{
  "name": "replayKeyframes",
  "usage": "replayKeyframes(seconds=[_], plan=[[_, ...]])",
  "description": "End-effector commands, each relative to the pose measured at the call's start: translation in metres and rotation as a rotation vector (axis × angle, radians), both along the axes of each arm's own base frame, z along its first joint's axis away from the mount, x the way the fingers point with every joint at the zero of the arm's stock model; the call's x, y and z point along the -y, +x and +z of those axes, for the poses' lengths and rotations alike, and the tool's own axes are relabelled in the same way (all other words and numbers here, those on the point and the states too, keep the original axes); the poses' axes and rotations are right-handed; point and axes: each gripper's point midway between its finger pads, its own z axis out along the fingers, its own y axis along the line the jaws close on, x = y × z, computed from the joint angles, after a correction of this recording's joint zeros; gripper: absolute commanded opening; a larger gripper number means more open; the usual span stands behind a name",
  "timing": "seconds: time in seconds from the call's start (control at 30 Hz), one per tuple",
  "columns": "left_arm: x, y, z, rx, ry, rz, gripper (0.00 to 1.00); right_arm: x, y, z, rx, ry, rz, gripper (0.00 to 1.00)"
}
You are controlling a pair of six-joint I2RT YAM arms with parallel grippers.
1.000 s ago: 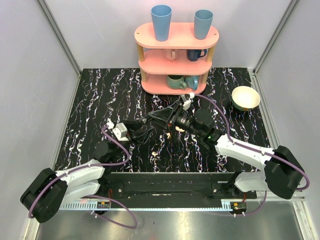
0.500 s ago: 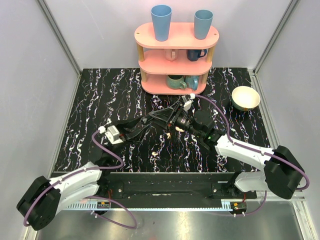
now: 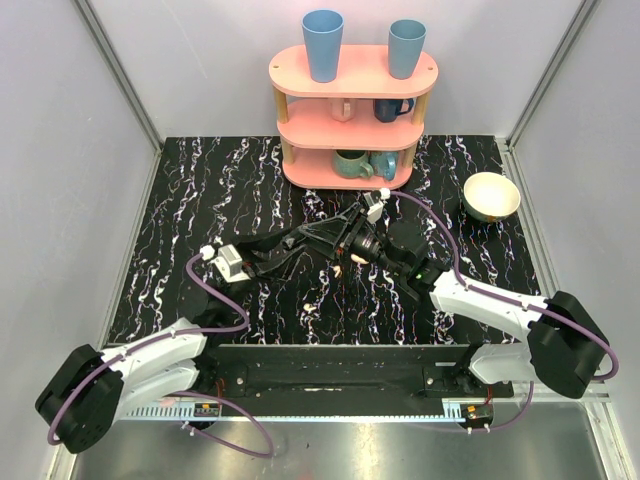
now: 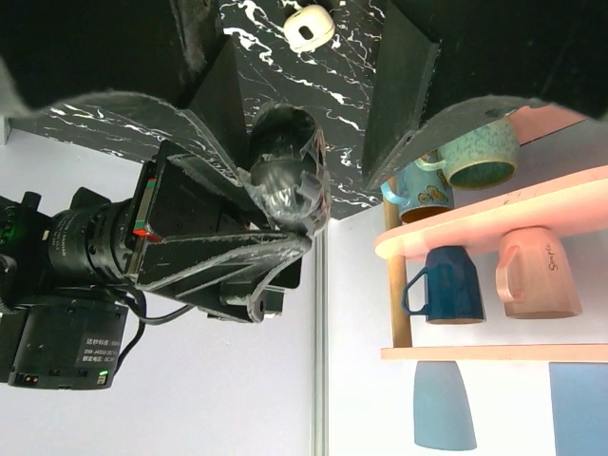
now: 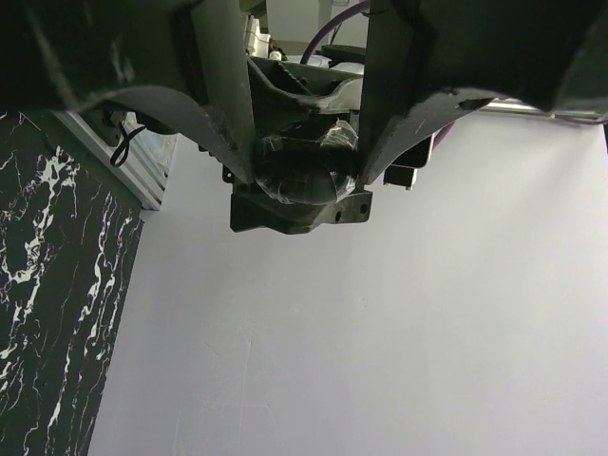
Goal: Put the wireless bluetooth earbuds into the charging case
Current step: Pass from the right arm to the left
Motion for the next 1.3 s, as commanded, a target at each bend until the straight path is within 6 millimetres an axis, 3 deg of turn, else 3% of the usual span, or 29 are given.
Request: replayKeyframes(seconds=[0.0, 0.27, 0.4, 1.07, 1.27], plan=[[-0.030, -0.042, 0.092, 0.303, -0.263, -0.018, 0.55, 0.001, -0.001, 0.011, 0.020, 0.046, -0.011, 0.11], [-0.026, -0.036, 0.086, 0.277, -0.255, -0.018, 0.49, 0.001, -0.002, 0.015, 0.030, 0.061, -0.009, 0.10], [-0.025, -0.035, 0.084, 0.269, -0.252, -0.018, 0.49, 0.003, -0.003, 0.021, 0.046, 0.090, -0.012, 0.11], [-0.029, -0.037, 0.094, 0.274, -0.290, -0.012, 0.50, 0.000, -0.004, 0.013, 0.024, 0.086, -0.004, 0.10], [-0.027, -0.035, 0.091, 0.263, -0.288, -0.011, 0.42, 0.000, -0.004, 0.013, 0.022, 0.089, -0.005, 0.10]])
